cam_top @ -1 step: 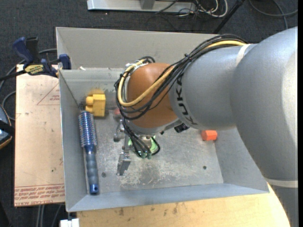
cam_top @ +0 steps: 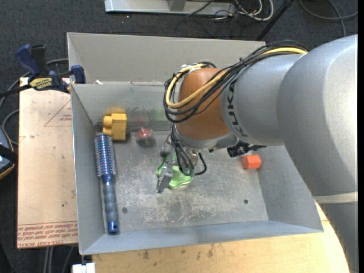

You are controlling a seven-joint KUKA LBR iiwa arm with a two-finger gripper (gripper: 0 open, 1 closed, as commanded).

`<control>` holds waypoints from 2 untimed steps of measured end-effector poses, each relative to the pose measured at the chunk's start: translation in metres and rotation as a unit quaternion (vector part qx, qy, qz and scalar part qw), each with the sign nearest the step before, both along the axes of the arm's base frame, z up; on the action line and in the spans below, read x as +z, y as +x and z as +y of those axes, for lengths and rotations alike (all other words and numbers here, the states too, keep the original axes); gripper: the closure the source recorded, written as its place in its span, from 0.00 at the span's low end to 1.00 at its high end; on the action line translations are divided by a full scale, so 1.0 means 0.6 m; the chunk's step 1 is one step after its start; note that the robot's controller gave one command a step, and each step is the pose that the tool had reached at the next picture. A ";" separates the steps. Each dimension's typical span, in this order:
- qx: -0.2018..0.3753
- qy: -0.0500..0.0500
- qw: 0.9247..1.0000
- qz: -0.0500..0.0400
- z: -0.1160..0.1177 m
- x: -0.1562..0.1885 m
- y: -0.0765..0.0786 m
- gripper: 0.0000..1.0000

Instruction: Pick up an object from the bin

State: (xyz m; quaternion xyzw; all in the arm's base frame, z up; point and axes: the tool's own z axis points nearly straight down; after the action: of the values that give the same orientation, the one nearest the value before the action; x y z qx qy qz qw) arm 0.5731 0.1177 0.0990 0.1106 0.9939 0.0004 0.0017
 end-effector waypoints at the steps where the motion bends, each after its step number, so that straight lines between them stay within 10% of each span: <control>1: 0.065 0.002 0.998 -0.009 -0.070 -0.024 -0.001 0.00; 2: 0.065 0.002 0.998 -0.009 -0.069 -0.023 -0.001 1.00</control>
Offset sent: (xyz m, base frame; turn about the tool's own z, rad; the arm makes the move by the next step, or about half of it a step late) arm -0.0067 -0.0436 -0.0205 -0.1312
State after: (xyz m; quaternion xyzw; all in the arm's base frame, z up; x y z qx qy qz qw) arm 0.5728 0.0763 0.0851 0.0459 0.9989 0.0034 0.0108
